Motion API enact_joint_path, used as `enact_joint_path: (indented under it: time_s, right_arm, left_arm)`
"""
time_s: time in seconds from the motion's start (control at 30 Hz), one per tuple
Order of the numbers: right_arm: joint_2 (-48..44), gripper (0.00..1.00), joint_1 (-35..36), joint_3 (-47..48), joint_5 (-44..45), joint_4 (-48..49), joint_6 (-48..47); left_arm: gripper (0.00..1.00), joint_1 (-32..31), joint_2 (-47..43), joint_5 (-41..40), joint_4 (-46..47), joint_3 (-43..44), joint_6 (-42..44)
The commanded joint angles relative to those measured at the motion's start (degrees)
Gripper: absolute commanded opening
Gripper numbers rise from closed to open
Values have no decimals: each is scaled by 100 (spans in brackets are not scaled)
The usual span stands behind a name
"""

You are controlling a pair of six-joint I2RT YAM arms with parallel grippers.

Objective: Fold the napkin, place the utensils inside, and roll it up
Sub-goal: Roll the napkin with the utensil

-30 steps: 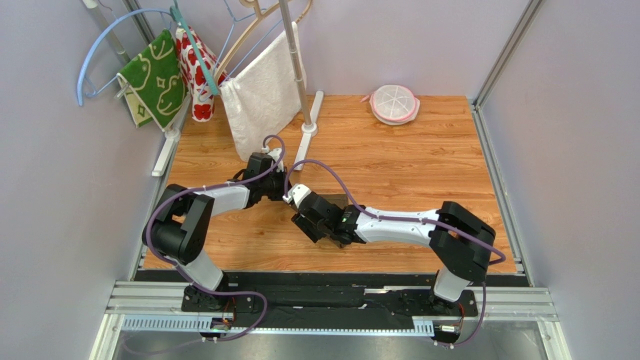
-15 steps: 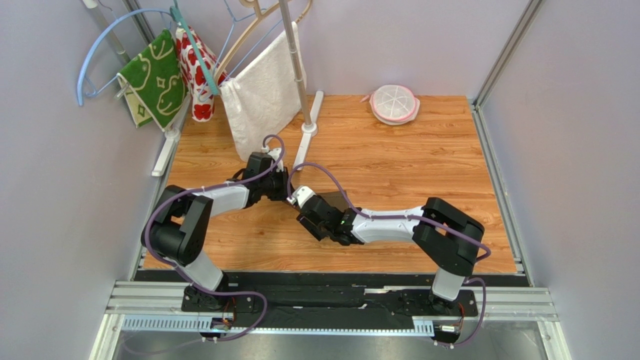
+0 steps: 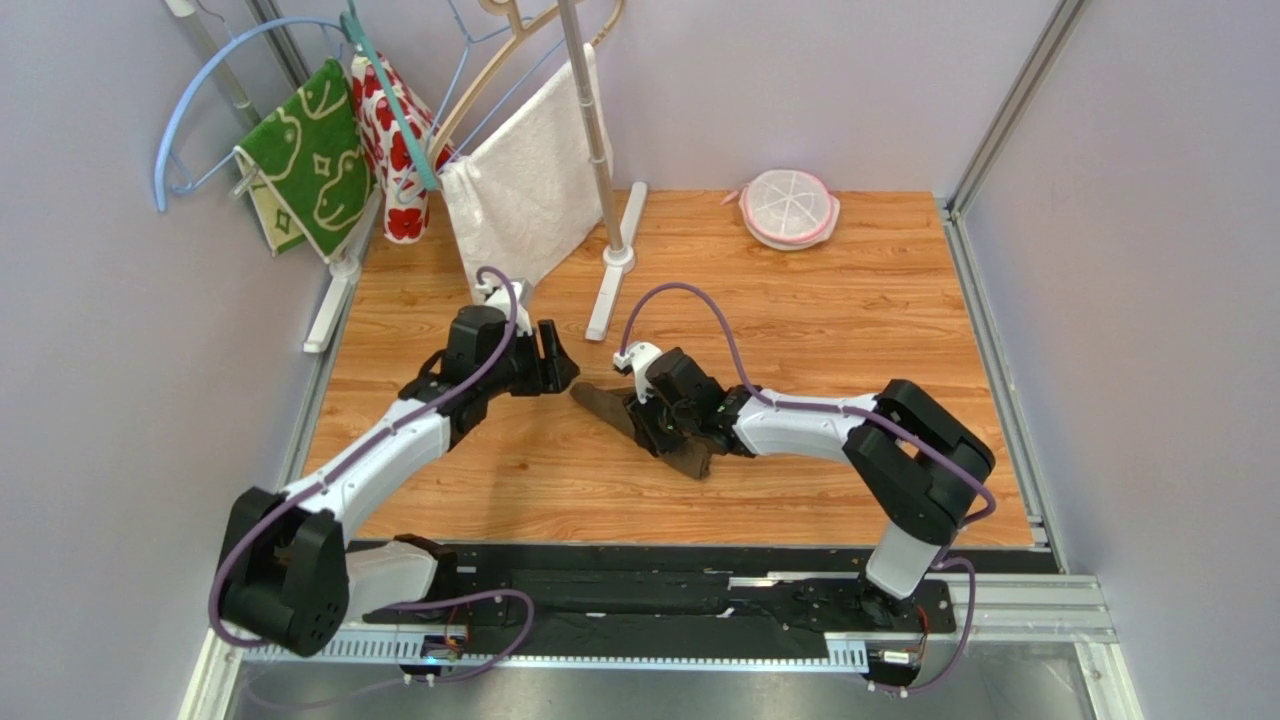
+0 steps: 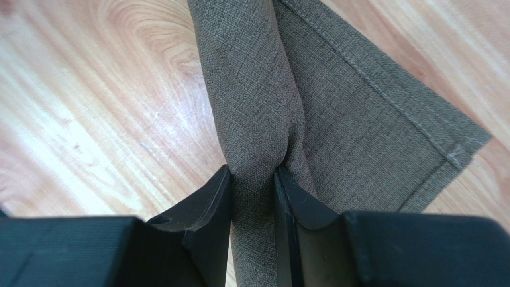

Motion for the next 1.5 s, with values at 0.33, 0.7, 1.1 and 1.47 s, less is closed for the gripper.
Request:
enact_joint_path:
  time_s: [0.33,0.7,1.1,1.47]
  right_arm:
    - [468,26,-1172,208,-3584,-967,635]
    - [961,27,-1533,464,-4648,-950,837]
    - [1023,37,-1613,464,-4631,-914,837]
    - [-566,56,-1525,797,-3411,-1617,627]
  left_arm:
    - [68,38,-728,6,433,-977,-37]
    - [68,38,-8,516,1513,-1179,-169]
    - [31,38,1011,1201,2446,-1303,-442]
    - [0,38,1723,1070,1191,-451,-38]
